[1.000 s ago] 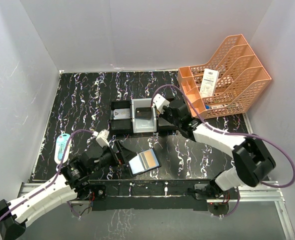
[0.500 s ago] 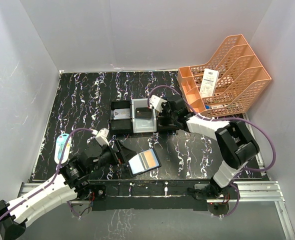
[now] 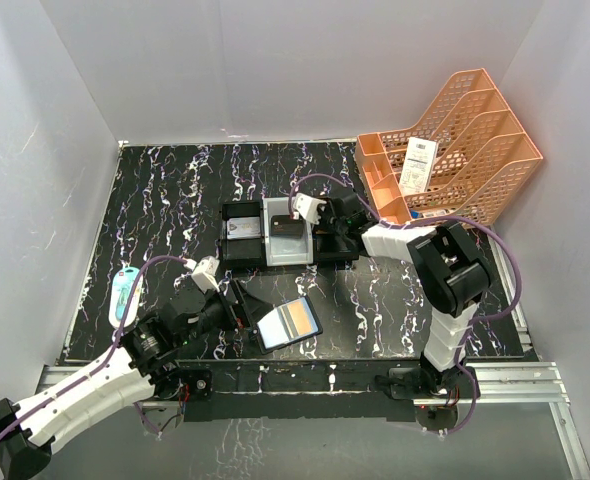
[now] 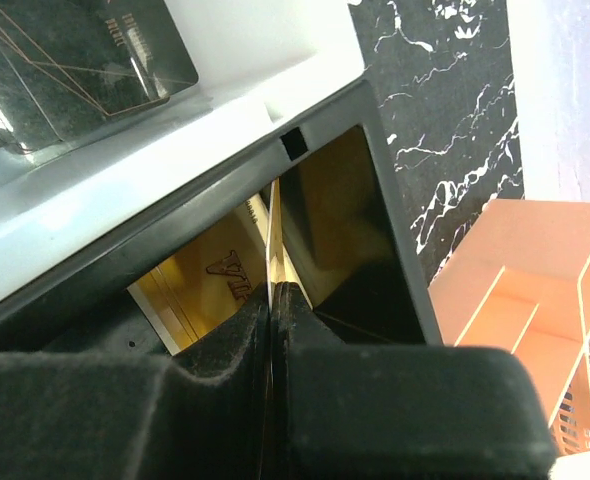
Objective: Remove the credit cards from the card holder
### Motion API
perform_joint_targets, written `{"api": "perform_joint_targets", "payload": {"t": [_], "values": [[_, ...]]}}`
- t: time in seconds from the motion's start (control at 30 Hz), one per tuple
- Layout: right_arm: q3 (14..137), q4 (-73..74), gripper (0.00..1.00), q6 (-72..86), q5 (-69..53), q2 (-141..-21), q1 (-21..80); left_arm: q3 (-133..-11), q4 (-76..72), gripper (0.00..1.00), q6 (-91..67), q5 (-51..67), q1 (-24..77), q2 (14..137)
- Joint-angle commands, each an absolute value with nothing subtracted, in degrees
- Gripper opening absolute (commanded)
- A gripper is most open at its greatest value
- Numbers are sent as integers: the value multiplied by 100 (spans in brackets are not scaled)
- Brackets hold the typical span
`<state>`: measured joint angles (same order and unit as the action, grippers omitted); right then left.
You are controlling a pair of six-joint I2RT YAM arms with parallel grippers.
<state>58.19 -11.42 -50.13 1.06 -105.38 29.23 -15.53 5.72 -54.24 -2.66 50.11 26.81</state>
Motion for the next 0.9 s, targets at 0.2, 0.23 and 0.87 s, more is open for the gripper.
{"api": "perform_joint_targets", "payload": {"t": [0.2, 0.23, 0.87], "values": [[6389, -408, 9, -5208, -15, -10626, 2900, -1769, 560, 99, -5315, -369, 5033, 2714], [6373, -361, 10, -5261, -66, -10608, 2893, -1758, 544, 99, -5317, -365, 5031, 2709], [6754, 123, 28, -5159, 110, -10788, 2830, -1686, 364, 99, -5361, -176, 5033, 2782]]}}
